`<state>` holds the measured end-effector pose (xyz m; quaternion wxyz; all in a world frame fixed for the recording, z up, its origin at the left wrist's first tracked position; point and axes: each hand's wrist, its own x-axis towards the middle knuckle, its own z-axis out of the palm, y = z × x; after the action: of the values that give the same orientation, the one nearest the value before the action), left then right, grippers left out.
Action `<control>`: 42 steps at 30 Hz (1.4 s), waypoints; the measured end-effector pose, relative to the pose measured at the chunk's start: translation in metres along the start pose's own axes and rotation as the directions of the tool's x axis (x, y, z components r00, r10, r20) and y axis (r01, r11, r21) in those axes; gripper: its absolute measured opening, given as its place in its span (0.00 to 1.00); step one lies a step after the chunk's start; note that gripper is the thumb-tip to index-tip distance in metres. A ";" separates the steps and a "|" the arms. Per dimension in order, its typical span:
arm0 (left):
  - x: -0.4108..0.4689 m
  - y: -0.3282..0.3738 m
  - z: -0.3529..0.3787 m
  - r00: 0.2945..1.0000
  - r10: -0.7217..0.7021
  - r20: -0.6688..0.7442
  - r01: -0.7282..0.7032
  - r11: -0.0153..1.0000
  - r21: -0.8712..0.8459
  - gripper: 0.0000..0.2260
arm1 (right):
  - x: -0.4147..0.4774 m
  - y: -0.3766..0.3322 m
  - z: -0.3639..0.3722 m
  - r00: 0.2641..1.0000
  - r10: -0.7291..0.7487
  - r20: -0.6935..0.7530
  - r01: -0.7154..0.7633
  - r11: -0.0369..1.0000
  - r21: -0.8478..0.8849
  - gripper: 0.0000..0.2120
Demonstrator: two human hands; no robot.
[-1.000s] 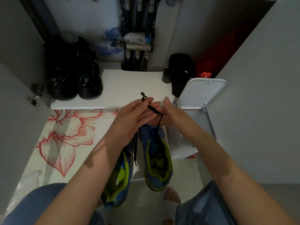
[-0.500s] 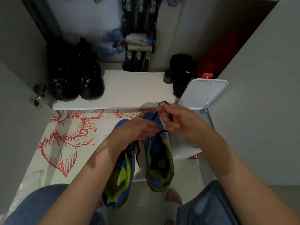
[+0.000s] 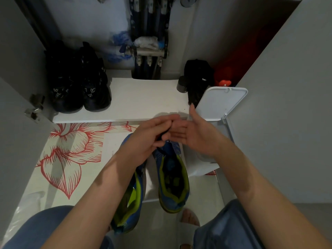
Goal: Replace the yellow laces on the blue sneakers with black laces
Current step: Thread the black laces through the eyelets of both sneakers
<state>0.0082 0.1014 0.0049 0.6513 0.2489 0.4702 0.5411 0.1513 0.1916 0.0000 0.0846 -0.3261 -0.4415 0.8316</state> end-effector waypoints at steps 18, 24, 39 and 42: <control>0.008 -0.012 -0.002 0.962 -0.139 -0.233 0.147 0.989 0.020 0.20 | 0.006 0.004 0.012 0.994 -0.035 -0.108 0.040 0.999 0.037 0.12; 0.013 -0.010 -0.001 0.922 0.020 -0.386 -0.036 0.999 -0.036 0.13 | -0.003 0.006 0.016 0.975 0.217 -0.042 -0.216 0.898 -0.383 0.12; 0.018 -0.030 0.015 0.969 -0.180 -0.169 0.201 0.973 0.114 0.12 | 0.024 0.004 0.000 0.971 -0.185 -0.152 0.195 0.979 0.057 0.11; 0.023 -0.040 0.007 0.949 0.001 -0.317 0.144 0.890 0.434 0.09 | 0.030 0.007 -0.010 0.933 -0.205 -0.295 0.231 0.971 0.055 0.10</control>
<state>0.0331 0.1129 -0.0333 0.5139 0.2880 0.6875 0.4245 0.1351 0.2074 -0.0235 0.2540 -0.3881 -0.4205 0.7798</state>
